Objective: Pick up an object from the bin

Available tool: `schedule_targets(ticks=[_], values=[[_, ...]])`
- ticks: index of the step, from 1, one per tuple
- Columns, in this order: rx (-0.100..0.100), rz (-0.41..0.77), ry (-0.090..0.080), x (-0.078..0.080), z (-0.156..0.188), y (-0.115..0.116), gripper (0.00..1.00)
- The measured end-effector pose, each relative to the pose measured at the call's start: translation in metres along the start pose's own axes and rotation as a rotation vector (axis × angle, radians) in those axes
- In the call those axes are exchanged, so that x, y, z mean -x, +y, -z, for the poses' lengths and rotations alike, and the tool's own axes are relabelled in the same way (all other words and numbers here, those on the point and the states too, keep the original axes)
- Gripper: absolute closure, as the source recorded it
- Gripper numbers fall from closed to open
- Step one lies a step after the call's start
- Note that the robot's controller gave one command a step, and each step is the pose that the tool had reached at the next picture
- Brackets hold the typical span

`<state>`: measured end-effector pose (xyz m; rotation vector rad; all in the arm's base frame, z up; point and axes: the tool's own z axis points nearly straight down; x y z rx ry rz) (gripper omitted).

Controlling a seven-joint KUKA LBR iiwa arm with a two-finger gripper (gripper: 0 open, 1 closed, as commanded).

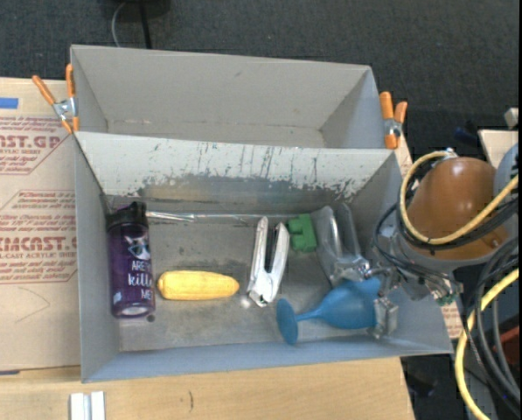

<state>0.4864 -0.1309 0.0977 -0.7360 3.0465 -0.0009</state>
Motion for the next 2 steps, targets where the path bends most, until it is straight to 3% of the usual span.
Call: schedule_targets(ticks=[2], values=[[0.0,0.0,0.0,0.0,0.0017,0.0002,1.0]])
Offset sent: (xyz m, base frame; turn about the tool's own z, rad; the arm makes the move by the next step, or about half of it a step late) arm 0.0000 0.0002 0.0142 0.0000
